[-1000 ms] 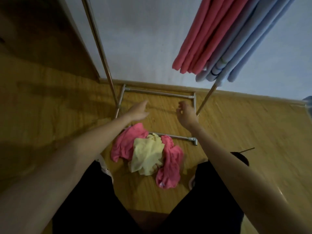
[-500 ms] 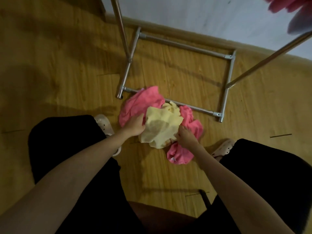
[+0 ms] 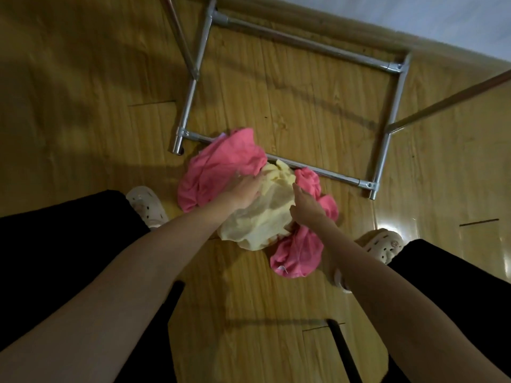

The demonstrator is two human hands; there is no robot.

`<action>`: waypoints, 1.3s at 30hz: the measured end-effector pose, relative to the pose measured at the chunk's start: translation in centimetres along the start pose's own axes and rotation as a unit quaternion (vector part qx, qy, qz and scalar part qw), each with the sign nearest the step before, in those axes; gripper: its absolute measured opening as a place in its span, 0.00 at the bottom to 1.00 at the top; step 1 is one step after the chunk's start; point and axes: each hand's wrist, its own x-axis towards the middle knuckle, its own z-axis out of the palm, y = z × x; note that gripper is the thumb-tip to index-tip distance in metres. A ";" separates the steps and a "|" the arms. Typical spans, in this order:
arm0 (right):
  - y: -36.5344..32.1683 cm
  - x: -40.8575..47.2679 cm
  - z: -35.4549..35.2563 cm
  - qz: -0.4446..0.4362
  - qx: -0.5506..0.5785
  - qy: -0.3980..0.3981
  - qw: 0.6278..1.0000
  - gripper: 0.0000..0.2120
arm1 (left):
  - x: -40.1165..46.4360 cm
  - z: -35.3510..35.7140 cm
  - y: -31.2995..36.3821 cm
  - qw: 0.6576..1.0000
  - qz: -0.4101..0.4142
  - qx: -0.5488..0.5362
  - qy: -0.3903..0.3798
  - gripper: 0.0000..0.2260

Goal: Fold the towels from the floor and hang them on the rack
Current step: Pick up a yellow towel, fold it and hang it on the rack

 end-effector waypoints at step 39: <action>-3.6 -25.2 -9.6 -0.142 0.190 0.343 0.909 0.05 | -25.3 -16.3 12.8 0.936 0.054 -0.222 0.267 0.08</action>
